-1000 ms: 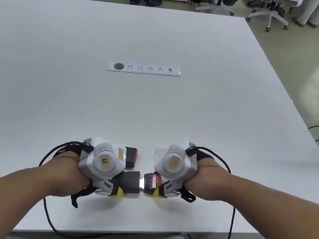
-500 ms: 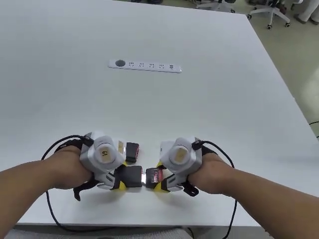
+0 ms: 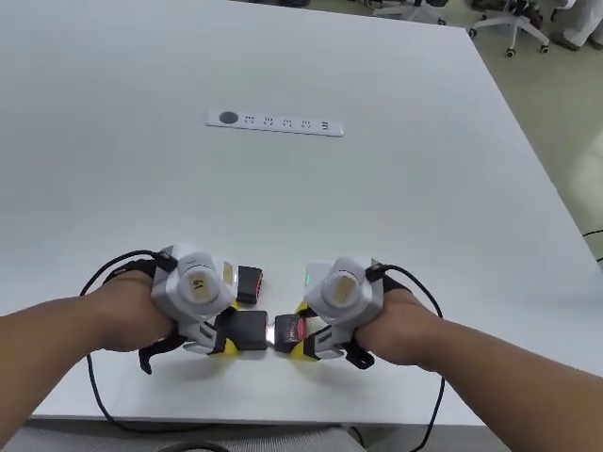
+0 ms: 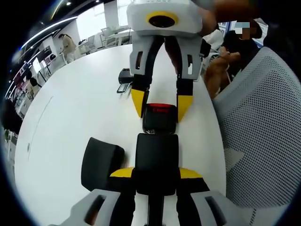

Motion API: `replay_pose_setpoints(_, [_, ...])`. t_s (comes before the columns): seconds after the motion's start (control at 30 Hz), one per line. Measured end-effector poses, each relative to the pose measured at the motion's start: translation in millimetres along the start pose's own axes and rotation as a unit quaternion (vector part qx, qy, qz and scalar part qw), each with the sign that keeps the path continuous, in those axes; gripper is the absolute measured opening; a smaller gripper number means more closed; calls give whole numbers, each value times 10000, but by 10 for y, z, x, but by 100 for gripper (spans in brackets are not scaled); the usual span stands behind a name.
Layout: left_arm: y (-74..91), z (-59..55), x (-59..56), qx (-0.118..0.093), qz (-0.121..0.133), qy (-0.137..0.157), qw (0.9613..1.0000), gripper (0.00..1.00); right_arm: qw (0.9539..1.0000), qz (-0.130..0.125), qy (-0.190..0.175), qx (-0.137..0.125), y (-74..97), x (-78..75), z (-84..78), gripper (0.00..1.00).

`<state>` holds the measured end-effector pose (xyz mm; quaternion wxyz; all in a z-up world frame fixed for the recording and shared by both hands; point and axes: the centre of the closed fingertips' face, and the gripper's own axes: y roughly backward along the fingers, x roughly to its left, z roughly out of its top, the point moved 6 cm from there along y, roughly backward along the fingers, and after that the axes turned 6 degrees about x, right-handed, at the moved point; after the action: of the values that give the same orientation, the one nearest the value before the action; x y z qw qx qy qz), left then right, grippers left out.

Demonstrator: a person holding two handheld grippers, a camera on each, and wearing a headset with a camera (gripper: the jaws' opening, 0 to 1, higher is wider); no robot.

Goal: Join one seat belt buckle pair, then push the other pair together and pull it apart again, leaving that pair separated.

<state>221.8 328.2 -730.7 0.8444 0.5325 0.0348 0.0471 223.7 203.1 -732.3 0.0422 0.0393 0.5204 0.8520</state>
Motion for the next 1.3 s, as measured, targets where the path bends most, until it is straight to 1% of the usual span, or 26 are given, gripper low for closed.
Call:
replay_pose_setpoints(0.13, [2, 2, -3, -15, 5, 22, 10000, 33, 10000, 23, 48, 5, 11, -1, -8, 32])
replay_pose_setpoints(0.37, [6, 17, -7, 62, 9, 58, 10000, 34, 9999, 2, 100, 79, 24, 4, -7, 32])
replay_pose_setpoints(0.43, [6, 20, -6, 91, 11, 101, 9999, 34, 9997, -35, 200, 112, 17, 2, -7, 33])
replay_pose_setpoints(0.53, [11, 34, -16, 151, 18, 140, 9998, 35, 9998, -42, 143, 108, 17, 8, -8, 33])
replay_pose_setpoints(0.57, [14, 34, -17, 202, 9, 178, 9996, 35, 9999, -58, 92, 122, 17, 2, -7, 33])
replay_pose_setpoints(0.6, [20, 34, -22, 283, -3, 158, 9995, 35, 9999, -69, 54, 130, 22, 2, -9, 33])
replay_pose_setpoints(0.67, [43, 33, -51, 504, -30, 200, 9985, 34, 9997, -118, 40, 189, 37, 0, -25, 33])
replay_pose_setpoints(0.73, [73, 20, -32, 478, 18, 154, 9987, 34, 9998, -99, 4, 156, 65, 19, -31, 34])
replay_pose_setpoints(0.83, [133, 20, -37, 434, 105, 113, 9989, 34, 9998, -126, -4, 129, 123, 41, -40, 34])
replay_pose_setpoints(0.93, [205, 26, -33, 395, 188, 55, 9990, 35, 9999, -145, -29, 26, 178, 38, -21, 35])
replay_pose_setpoints(0.97, [243, 43, -29, 342, 217, 27, 9992, 36, 9999, -155, -21, 0, 195, 38, -12, 35])
replay_pose_setpoints(1.0, [274, 60, -24, 279, 234, 22, 9993, 36, 9999, -164, -13, -29, 256, 55, 15, 34])
replay_pose_setpoints(1.03, [287, 73, -1, 158, 253, 90, 9995, 37, 9998, -186, -7, -66, 301, 52, 32, 34])
replay_pose_setpoints(1.07, [313, 90, 10, 70, 261, 147, 9995, 38, 9998, -199, 0, -93, 282, 14, 27, 34])
replay_pose_setpoints(1.1, [331, 88, 76, -55, 319, 204, 9993, 37, 9997, -219, -13, -117, 294, -16, 31, 34])
replay_pose_setpoints(1.13, [357, 96, 105, -119, 358, 229, 9990, 37, 9997, -229, -5, -121, 309, -27, 36, 34])
replay_pose_setpoints(1.17, [436, 154, 108, -172, 414, 257, 9987, 37, 9996, -238, 6, -147, 340, -44, 42, 33])
replay_pose_setpoints(1.2, [458, 159, 133, -186, 452, 262, 9985, 37, 9996, -245, 4, -164, 366, -59, 47, 33])
replay_pose_setpoints(1.23, [473, 153, 183, -201, 501, 257, 9982, 37, 9995, -272, 5, -176, 382, -81, 46, 33])
replay_pose_setpoints(1.3, [500, 152, 242, -181, 566, 261, 9979, 37, 9993, -331, -4, -193, 409, -146, 24, 33])
